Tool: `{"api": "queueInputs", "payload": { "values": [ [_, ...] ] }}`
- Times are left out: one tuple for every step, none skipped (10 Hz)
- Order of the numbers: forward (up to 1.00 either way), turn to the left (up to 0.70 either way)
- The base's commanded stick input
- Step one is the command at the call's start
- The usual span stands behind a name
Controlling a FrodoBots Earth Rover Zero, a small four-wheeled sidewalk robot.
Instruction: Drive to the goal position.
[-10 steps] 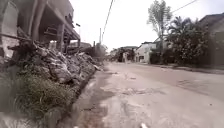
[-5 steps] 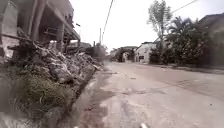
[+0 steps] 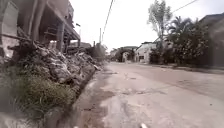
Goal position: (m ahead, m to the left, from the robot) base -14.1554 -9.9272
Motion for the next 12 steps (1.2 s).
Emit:
{"api": "queueInputs", "payload": {
  "values": [
    [0.04, 0.00],
    [0.04, 0.00],
    [0.04, 0.00],
    [0.04, 0.00],
    [0.04, 0.00],
    [0.05, 0.00],
    [0.04, 0.00],
    [0.04, 0.00],
    [0.04, 0.00],
    [0.04, 0.00],
    [0.05, 0.00],
    [0.05, 0.00]
  ]
}}
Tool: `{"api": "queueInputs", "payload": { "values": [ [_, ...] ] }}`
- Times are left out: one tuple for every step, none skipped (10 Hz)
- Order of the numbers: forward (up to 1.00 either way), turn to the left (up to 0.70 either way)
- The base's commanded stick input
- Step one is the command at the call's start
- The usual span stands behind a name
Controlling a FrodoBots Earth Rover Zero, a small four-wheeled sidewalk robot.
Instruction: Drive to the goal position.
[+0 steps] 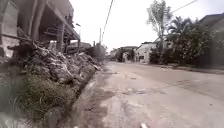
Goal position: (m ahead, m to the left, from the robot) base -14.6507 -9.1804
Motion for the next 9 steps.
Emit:
{"api": "queueInputs", "payload": {
  "values": [
    [0.05, 0.00],
    [0.04, 0.00],
    [0.05, 0.00],
    [0.05, 0.00],
    [0.04, 0.00],
    [0.05, 0.00],
    [0.05, 0.00],
    [0.04, 0.00],
    [0.04, 0.00]
  ]
}}
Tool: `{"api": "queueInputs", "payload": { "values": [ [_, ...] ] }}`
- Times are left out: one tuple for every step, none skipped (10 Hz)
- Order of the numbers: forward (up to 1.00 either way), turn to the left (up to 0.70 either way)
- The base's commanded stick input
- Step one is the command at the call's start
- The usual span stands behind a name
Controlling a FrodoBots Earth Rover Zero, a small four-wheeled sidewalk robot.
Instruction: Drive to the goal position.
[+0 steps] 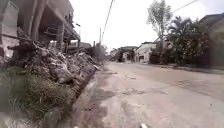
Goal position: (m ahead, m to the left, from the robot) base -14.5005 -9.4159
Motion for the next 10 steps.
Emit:
{"api": "queueInputs", "payload": {
  "values": [
    [0.04, 0.00],
    [0.04, 0.00],
    [0.04, 0.00],
    [0.04, 0.00],
    [0.04, 0.00],
    [0.04, 0.00],
    [0.05, 0.00],
    [0.04, 0.00],
    [0.04, 0.00],
    [0.04, 0.00]
  ]
}}
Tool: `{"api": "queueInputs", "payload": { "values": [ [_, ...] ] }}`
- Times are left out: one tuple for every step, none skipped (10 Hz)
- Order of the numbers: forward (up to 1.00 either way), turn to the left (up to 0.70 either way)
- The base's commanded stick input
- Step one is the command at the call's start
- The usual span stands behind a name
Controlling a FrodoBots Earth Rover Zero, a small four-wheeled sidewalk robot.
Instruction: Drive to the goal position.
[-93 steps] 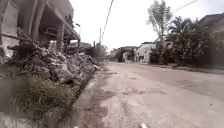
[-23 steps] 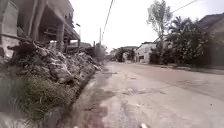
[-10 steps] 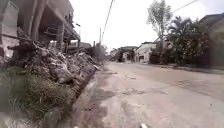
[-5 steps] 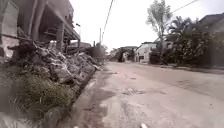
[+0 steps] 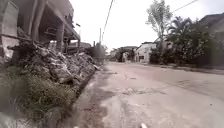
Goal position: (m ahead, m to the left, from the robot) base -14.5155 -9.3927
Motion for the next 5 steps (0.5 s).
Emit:
{"api": "queueInputs", "payload": {
  "values": [
    [0.04, 0.00],
    [0.04, 0.00],
    [0.04, 0.00],
    [0.05, 0.00],
    [0.04, 0.00]
  ]
}}
